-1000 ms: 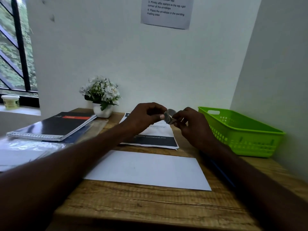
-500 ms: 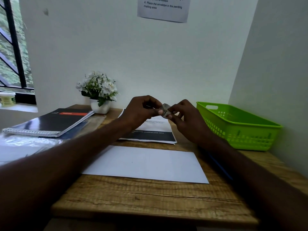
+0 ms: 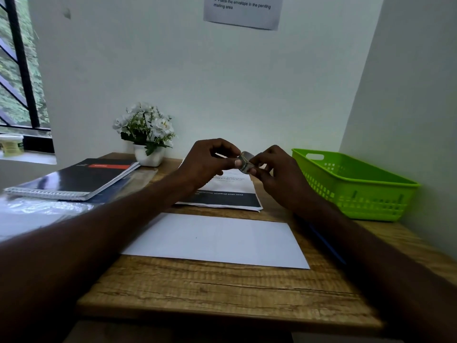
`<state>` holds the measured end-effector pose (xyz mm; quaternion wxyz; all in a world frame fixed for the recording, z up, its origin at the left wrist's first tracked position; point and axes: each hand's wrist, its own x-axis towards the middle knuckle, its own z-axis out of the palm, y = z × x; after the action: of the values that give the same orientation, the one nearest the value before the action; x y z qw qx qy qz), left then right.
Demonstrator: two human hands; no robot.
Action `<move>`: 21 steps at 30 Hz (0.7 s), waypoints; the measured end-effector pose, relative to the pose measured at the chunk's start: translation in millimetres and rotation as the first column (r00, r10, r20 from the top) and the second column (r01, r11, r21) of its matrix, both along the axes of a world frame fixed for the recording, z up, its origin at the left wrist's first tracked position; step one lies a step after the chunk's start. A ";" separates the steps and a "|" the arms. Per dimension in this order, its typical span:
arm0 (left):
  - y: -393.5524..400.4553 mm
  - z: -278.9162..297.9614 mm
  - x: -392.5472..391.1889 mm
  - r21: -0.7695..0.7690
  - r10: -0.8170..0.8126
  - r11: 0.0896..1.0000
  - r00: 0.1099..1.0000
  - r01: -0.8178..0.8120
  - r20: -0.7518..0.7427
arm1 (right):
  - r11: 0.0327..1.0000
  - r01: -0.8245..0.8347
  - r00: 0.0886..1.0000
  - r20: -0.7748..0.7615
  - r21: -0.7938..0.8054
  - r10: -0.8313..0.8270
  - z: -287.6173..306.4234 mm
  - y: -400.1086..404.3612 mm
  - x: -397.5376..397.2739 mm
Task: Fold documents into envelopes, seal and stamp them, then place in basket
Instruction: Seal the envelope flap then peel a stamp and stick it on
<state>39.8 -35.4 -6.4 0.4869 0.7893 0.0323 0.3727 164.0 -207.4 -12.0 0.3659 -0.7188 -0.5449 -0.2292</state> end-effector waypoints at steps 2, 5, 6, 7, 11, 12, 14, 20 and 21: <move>-1.0 -0.1 -0.4 0.000 0.004 1.000 1.000 -0.004 0.003 | 1.000 0.001 1.000 -0.006 -0.004 -0.001 -0.3 0.0 -0.3; -1.5 0.0 -0.5 0.016 0.000 1.000 1.000 0.000 -0.001 | 1.000 0.000 1.000 -0.024 -0.001 0.000 0.2 0.5 -2.1; -1.5 0.3 -0.9 0.016 -0.005 1.000 1.000 0.005 0.000 | 1.000 -0.001 1.000 -0.028 -0.001 0.001 0.6 0.5 -2.7; -1.5 0.5 -1.3 0.012 -0.014 1.000 1.000 0.014 0.000 | 1.000 -0.001 1.000 -0.030 -0.004 0.001 1.0 0.6 -3.2; -2.4 1.4 -2.7 0.015 -0.063 0.998 0.998 0.063 -0.003 | 1.000 -0.006 1.000 -0.028 -0.009 0.006 0.2 1.4 -4.2; -2.9 1.4 -2.5 0.015 -0.068 0.998 0.998 0.068 -0.005 | 1.000 -0.007 0.999 -0.032 -0.003 0.007 0.1 1.7 -4.4; -4.5 1.4 -1.6 0.003 -0.064 0.998 0.998 0.064 -0.017 | 1.000 -0.008 0.999 -0.035 0.011 0.008 0.3 1.7 -4.4; -6.3 -1.1 0.7 0.008 -0.034 0.999 0.999 0.035 -0.035 | 1.000 -0.026 0.999 -0.027 0.012 0.026 0.0 1.5 -5.8; -5.9 -0.8 1.0 0.004 -0.036 0.999 0.999 0.036 -0.031 | 1.000 -0.026 0.999 -0.032 0.014 0.026 -0.1 1.6 -5.8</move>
<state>40.8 -41.3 -7.2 0.4910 0.7966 0.0248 0.3518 158.2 -205.8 -12.1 0.3825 -0.7127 -0.5467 -0.2166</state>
